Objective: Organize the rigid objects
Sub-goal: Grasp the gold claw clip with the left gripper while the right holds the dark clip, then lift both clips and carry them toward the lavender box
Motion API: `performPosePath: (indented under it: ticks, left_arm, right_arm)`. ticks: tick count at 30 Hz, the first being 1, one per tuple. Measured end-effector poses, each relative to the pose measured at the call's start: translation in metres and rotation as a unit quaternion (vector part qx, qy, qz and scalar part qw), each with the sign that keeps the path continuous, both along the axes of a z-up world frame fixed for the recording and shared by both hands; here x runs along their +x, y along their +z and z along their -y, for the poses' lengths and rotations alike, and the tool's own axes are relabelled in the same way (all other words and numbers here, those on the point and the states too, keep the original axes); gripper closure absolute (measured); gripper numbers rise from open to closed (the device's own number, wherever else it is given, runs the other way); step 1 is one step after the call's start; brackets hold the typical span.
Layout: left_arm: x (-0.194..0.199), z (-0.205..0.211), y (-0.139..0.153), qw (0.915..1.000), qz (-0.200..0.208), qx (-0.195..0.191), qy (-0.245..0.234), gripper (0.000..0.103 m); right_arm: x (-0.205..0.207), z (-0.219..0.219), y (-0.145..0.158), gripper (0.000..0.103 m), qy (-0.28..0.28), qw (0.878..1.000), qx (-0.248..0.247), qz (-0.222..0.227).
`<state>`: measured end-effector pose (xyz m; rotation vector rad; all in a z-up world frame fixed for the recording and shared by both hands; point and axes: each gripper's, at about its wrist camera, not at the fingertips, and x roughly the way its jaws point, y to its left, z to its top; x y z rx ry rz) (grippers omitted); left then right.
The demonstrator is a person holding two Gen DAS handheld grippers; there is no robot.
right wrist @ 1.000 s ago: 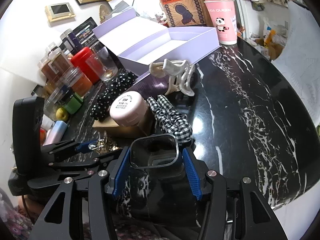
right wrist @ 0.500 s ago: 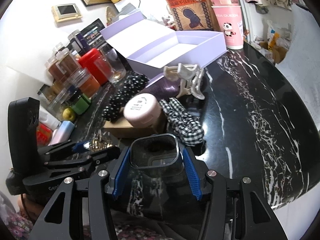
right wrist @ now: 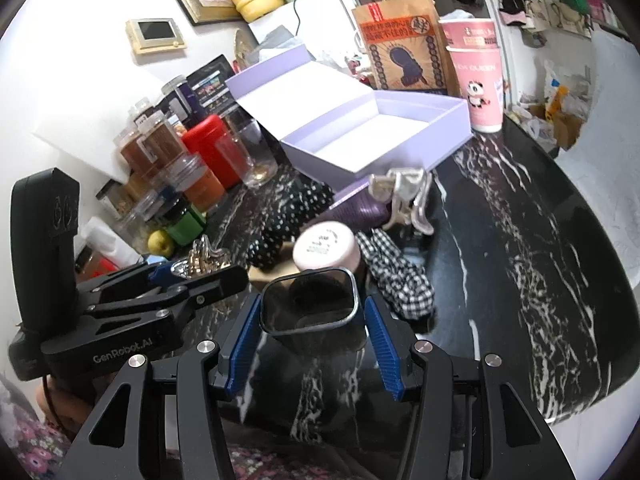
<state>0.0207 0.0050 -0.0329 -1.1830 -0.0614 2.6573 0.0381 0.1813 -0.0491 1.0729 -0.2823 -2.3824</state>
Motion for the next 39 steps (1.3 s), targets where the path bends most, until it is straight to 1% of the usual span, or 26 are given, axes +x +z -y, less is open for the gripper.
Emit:
performPosePath:
  ticks: [1, 3, 6, 8, 10, 12, 16, 18, 19, 20, 23, 27, 29, 30, 34, 39]
  left_arm:
    - [-0.001, 0.0, 0.001, 1.0, -0.002, 0.0, -0.001, 0.053]
    - [-0.005, 0.001, 0.005, 1.0, -0.007, 0.0, -0.004, 0.053]
    - [-0.011, 0.003, 0.009, 0.9999, -0.013, 0.004, -0.005, 0.053]
    - [-0.016, 0.004, 0.009, 0.9999, -0.013, 0.006, -0.005, 0.053]
    - [-0.02, 0.006, 0.01, 0.9999, -0.011, 0.01, -0.006, 0.053]
    - [-0.02, 0.008, 0.011, 0.9998, -0.015, 0.011, -0.004, 0.053]
    - [-0.021, 0.014, 0.011, 0.9999, -0.01, 0.01, 0.001, 0.053]
    - [-0.019, 0.017, 0.01, 0.9999, -0.007, 0.01, 0.006, 0.053]
    - [-0.017, 0.018, 0.009, 0.9999, -0.006, 0.01, 0.008, 0.053]
    - [-0.016, 0.019, 0.008, 0.9999, -0.005, 0.01, 0.01, 0.053]
    - [-0.011, 0.023, 0.005, 0.9997, -0.001, 0.012, 0.02, 0.053]
    - [-0.005, 0.028, 0.002, 0.9994, 0.002, 0.014, 0.03, 0.053]
    - [-0.002, 0.031, 0.0, 0.9992, 0.004, 0.016, 0.035, 0.053]
    - [-0.001, 0.032, -0.001, 0.9992, 0.005, 0.015, 0.038, 0.053]
    - [0.005, 0.037, -0.007, 0.9986, 0.013, 0.017, 0.048, 0.053]
    - [0.009, 0.044, -0.017, 0.9977, 0.026, 0.021, 0.058, 0.053]
  right_arm:
    - [-0.001, 0.001, 0.002, 0.054, -0.001, 1.0, 0.0, -0.003]
    - [-0.004, 0.002, 0.006, 0.055, -0.001, 1.0, -0.001, -0.007]
    - [-0.008, 0.003, 0.012, 0.06, -0.001, 1.0, -0.005, -0.016]
    - [-0.012, 0.004, 0.012, 0.067, -0.003, 1.0, -0.004, -0.019]
    - [-0.018, 0.005, 0.006, 0.068, -0.003, 1.0, -0.003, -0.002]
    - [-0.019, 0.004, -0.002, 0.068, 0.011, 1.0, -0.02, 0.016]
    - [-0.019, 0.004, -0.008, 0.067, 0.001, 1.0, -0.003, 0.028]
    - [-0.019, 0.004, -0.012, 0.054, 0.001, 0.999, 0.003, 0.037]
    - [-0.019, 0.005, -0.014, 0.038, 0.001, 0.999, 0.003, 0.041]
    - [-0.018, 0.005, -0.015, 0.031, 0.002, 0.999, 0.002, 0.043]
    - [-0.015, 0.009, -0.021, 0.03, 0.012, 0.999, -0.003, 0.051]
    - [-0.013, 0.018, -0.027, 0.029, 0.024, 0.998, 0.01, 0.056]
    - [-0.011, 0.023, -0.03, 0.023, 0.031, 0.998, 0.015, 0.055]
    - [-0.011, 0.025, -0.031, 0.022, 0.033, 0.998, 0.019, 0.054]
    - [-0.009, 0.032, -0.038, 0.022, 0.039, 0.998, 0.027, 0.05]
    - [-0.008, 0.039, -0.05, 0.022, 0.046, 0.997, 0.031, 0.058]
